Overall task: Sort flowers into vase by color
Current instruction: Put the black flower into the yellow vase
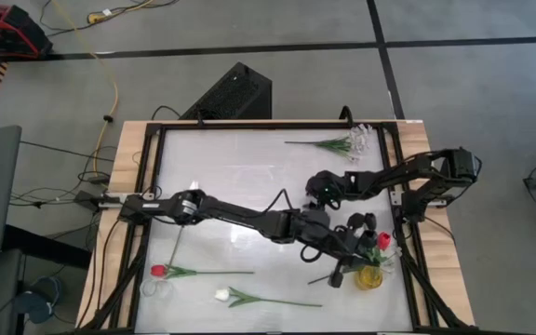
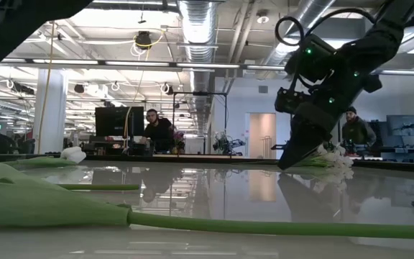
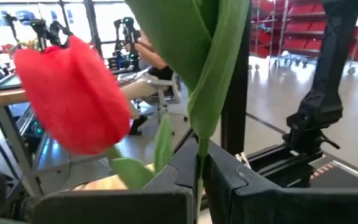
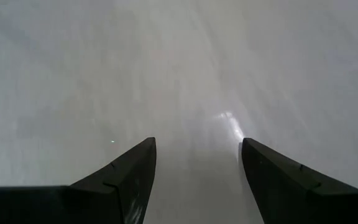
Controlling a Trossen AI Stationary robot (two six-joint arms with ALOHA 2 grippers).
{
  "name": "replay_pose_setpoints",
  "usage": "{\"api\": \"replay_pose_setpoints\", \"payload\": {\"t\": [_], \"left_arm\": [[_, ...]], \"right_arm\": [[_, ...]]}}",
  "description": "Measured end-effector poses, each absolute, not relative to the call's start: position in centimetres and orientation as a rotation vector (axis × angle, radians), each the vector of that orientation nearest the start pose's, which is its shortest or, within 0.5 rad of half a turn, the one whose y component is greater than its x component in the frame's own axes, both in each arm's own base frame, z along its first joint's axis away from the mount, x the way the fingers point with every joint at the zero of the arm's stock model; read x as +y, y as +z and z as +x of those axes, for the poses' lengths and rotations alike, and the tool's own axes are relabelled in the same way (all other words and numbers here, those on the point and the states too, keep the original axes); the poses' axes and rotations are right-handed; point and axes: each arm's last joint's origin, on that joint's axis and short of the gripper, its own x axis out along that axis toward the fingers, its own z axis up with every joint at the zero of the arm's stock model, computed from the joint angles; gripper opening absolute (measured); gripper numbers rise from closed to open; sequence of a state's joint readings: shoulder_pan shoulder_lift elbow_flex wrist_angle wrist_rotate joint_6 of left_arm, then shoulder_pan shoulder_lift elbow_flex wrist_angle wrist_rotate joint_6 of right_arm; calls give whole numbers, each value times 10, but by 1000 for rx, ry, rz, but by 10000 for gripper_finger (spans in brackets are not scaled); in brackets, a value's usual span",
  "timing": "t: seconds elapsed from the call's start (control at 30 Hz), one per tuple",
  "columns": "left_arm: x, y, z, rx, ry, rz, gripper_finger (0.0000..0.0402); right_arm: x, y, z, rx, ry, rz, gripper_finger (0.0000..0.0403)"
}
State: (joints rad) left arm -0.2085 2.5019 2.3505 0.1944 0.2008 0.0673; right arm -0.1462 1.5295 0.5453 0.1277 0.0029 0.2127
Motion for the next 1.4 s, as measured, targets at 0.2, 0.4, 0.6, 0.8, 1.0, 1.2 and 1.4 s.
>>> {"api": "replay_pose_setpoints", "payload": {"t": [0.2,0.4,0.6,0.8,1.0,1.2,1.4], "left_arm": [[-123,287,566,-53,-404,80,0],[-123,284,566,-28,-406,81,0],[-123,279,566,23,-408,85,0],[-124,277,566,45,-411,101,13],[-125,271,565,100,-419,137,37],[-124,265,564,155,-426,174,60],[-123,266,556,268,-444,245,77]], "right_arm": [[-30,125,258,824,-199,246,265],[-24,124,258,829,-178,234,265],[-24,124,258,828,-177,234,265],[-24,125,258,826,-177,234,265],[-24,125,258,826,-178,236,265],[-24,125,258,826,-179,236,265],[-24,123,256,862,-183,237,265]]}}
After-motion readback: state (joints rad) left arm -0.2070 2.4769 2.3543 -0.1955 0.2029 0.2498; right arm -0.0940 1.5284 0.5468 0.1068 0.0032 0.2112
